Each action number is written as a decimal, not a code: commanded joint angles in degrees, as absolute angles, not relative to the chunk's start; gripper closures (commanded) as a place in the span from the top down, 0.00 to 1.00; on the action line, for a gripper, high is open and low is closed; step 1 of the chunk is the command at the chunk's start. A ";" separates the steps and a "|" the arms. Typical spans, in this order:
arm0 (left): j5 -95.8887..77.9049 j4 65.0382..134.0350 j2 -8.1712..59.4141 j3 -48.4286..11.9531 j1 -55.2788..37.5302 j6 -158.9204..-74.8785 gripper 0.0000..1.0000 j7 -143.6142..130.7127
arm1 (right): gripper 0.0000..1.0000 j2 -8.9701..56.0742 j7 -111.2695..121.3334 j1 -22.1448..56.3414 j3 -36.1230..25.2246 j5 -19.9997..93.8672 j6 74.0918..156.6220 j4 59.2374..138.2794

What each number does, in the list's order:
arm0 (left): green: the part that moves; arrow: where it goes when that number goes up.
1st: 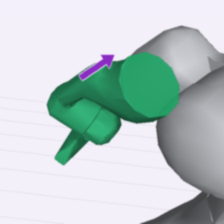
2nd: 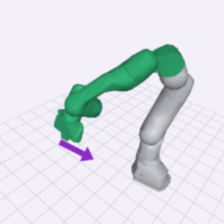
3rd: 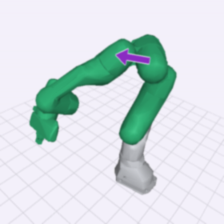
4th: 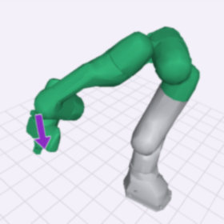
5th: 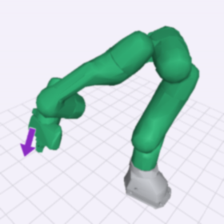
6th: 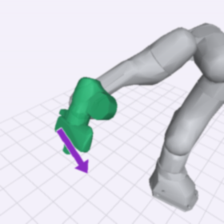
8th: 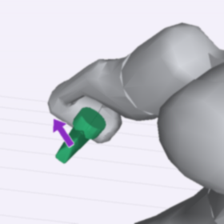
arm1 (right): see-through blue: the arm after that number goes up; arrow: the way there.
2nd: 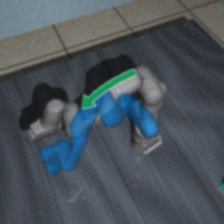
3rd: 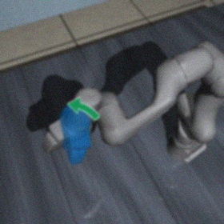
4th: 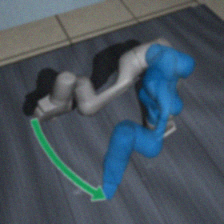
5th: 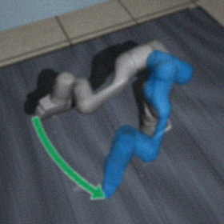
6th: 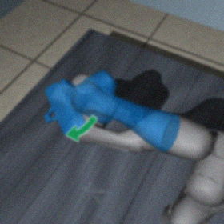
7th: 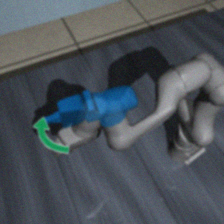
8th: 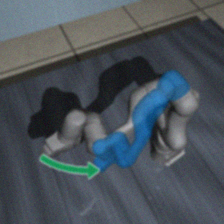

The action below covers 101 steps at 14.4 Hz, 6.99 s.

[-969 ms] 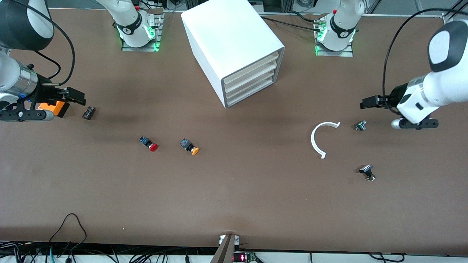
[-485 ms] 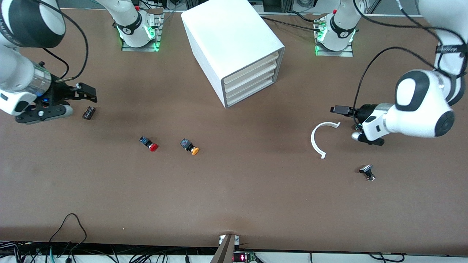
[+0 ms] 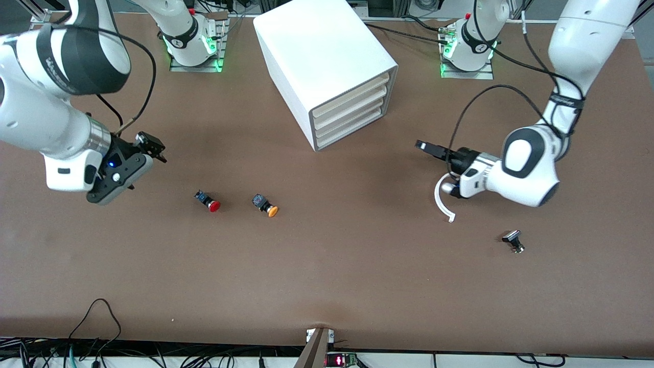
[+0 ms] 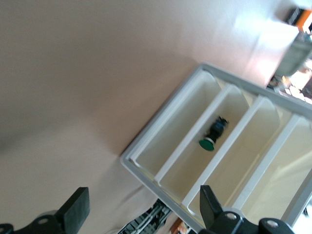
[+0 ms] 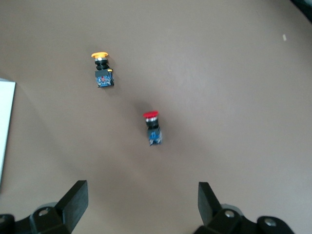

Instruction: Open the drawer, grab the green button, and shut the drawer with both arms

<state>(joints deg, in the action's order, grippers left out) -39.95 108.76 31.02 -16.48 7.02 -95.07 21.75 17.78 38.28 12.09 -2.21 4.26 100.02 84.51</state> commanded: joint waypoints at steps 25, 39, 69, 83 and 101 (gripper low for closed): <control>-63.72 124.98 40.87 -16.52 -3.96 -96.15 0.70 64.59 | 1.00 27.95 52.21 33.66 0.53 5.19 105.47 78.22; -60.74 116.39 40.52 -9.94 -3.78 -95.01 0.00 65.49 | 1.00 28.12 51.59 33.84 0.26 2.29 107.49 77.96; -37.03 100.55 22.62 0.79 3.50 -102.20 1.00 43.50 | 1.00 43.68 49.13 46.57 3.34 2.99 116.72 66.80; -12.42 103.10 -1.22 0.70 8.70 -102.84 1.00 24.20 | 1.00 49.39 48.87 48.16 2.99 2.72 118.56 66.80; 0.70 100.46 -2.99 -1.93 5.01 -91.93 1.00 -5.10 | 0.28 50.80 49.75 48.43 2.99 -0.18 122.34 66.62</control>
<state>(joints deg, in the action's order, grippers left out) 2.04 100.93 -2.03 -2.66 5.24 -93.27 -3.89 50.03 49.86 48.37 2.96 0.49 122.53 68.69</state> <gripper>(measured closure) 0.000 0.586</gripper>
